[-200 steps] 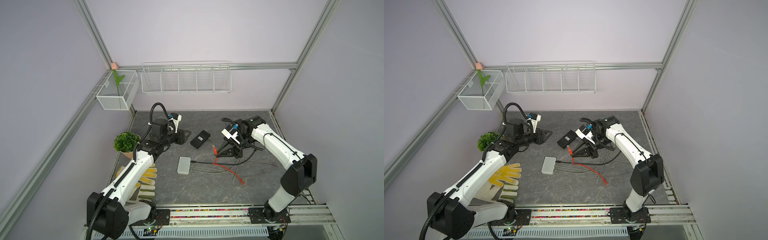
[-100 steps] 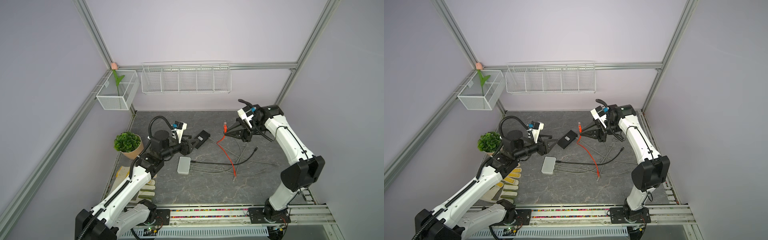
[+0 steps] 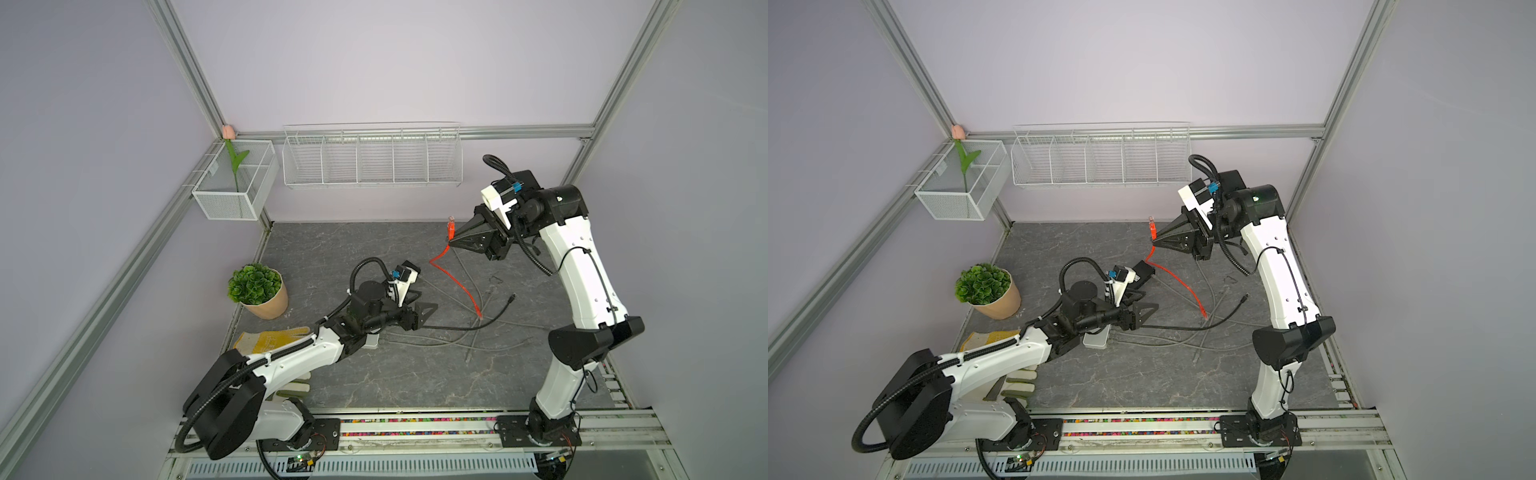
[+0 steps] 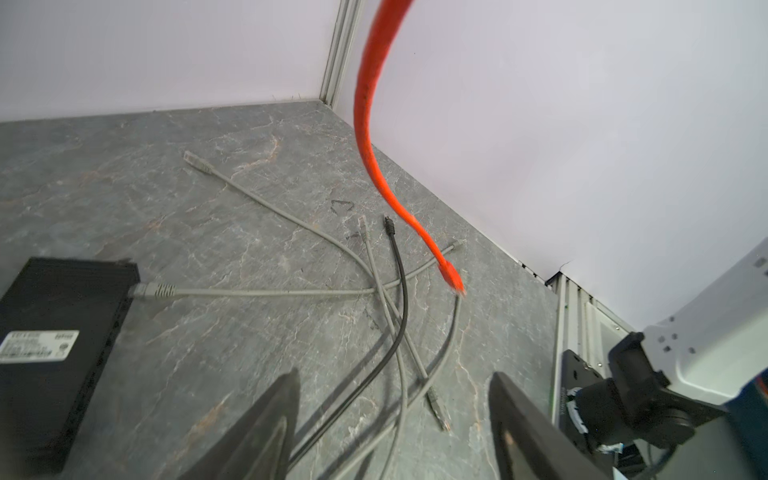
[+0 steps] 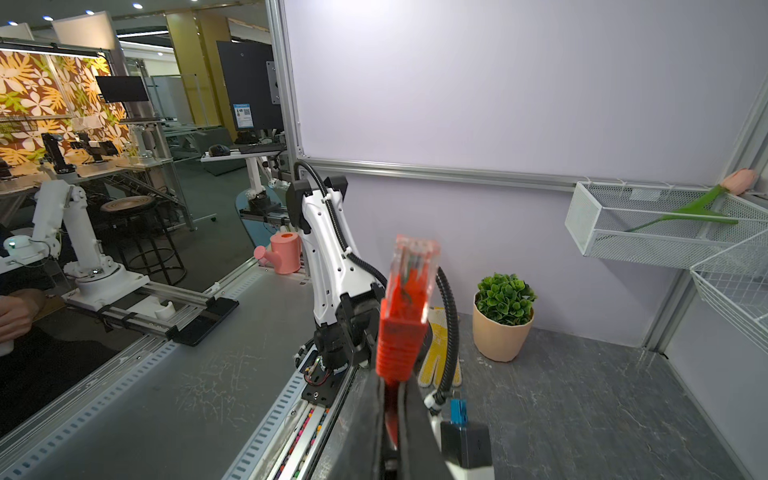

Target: Insert the plug into the switch port

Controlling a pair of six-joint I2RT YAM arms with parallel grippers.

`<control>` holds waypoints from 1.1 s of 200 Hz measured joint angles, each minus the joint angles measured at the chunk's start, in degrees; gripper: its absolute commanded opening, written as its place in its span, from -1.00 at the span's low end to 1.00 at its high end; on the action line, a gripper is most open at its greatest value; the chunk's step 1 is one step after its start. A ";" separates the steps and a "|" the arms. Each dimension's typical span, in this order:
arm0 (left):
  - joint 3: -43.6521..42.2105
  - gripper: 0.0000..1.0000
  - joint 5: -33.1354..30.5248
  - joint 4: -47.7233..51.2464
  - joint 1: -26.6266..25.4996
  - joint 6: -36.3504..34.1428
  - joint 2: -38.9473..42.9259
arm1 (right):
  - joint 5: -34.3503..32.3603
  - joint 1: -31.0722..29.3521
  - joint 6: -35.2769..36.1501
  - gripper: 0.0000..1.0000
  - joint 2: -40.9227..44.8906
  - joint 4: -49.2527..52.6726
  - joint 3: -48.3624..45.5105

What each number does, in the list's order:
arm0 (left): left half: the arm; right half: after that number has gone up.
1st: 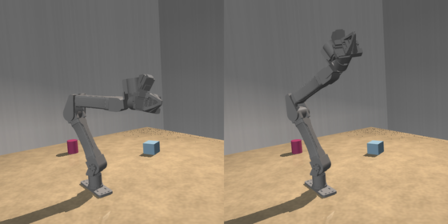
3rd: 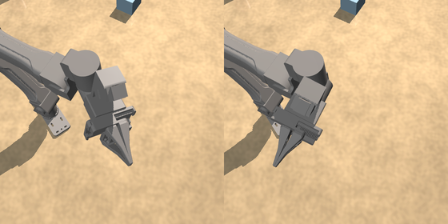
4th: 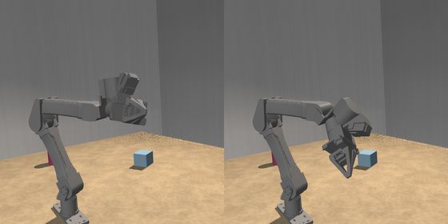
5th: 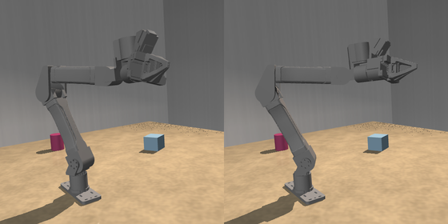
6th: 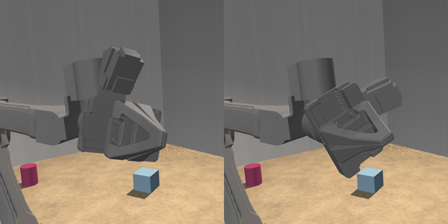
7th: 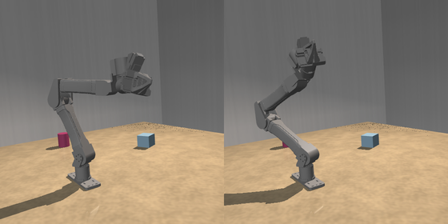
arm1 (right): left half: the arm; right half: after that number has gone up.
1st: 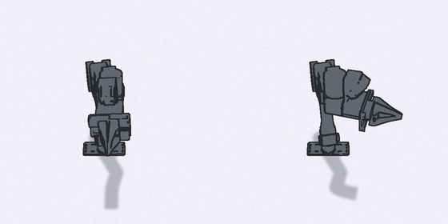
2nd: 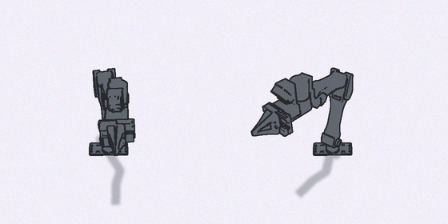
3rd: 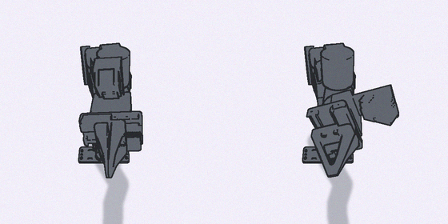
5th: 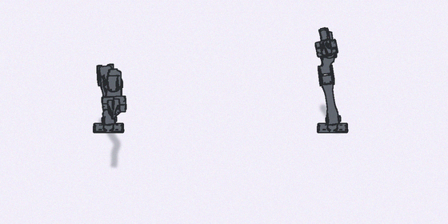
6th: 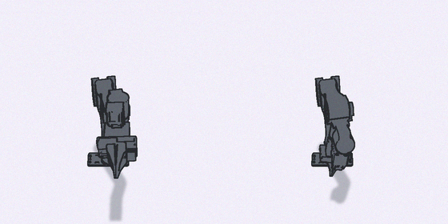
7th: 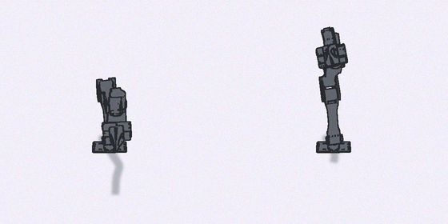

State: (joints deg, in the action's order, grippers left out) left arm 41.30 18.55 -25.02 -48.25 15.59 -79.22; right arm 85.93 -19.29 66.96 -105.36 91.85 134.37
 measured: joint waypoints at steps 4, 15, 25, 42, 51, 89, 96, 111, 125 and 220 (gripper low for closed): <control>0.24 0.48 -0.76 -1.18 -0.59 -0.22 -0.72 | 0.02 -0.07 -0.15 -0.83 0.02 0.00 0.00; 1.03 0.48 -3.39 -4.13 -2.36 -1.42 -2.51 | 0.02 -0.26 -0.59 -0.83 0.07 0.00 0.00; 1.88 0.48 -5.88 -6.45 -4.11 -2.80 -3.67 | 0.00 -0.33 -0.83 -0.83 0.09 0.00 0.00; 3.61 0.48 -9.57 -10.27 -6.62 -5.25 -5.57 | 0.00 -0.37 -1.14 -0.83 0.28 0.00 0.00; 4.26 0.48 -10.97 -12.68 -7.37 -5.95 -6.49 | 0.00 -0.37 -1.20 -0.83 0.48 0.00 0.00; 4.87 0.48 -15.82 -21.90 -7.63 -7.34 -10.21 | 0.02 -0.55 -1.20 -0.83 1.86 0.00 -0.13; 4.90 0.47 -16.26 -22.67 -7.63 -7.32 -10.60 | 0.02 -0.57 -1.20 -0.83 2.01 0.00 -0.15; 4.90 0.46 -17.25 -24.04 -7.65 -7.28 -10.97 | 0.02 -0.70 -1.20 -0.83 2.19 0.00 -0.17; 4.90 0.43 -17.88 -25.35 -7.65 -7.08 -10.99 | 0.00 -0.74 -1.20 -0.83 2.21 0.00 -0.17; 1.22 0.40 -18.32 -25.51 -7.65 -2.54 -10.60 | 0.02 -0.74 -4.87 -0.82 1.75 0.00 9.29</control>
State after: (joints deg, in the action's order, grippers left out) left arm 42.52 0.23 -50.52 -55.90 13.06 -89.82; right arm 85.95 -20.03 62.08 -103.61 91.85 143.65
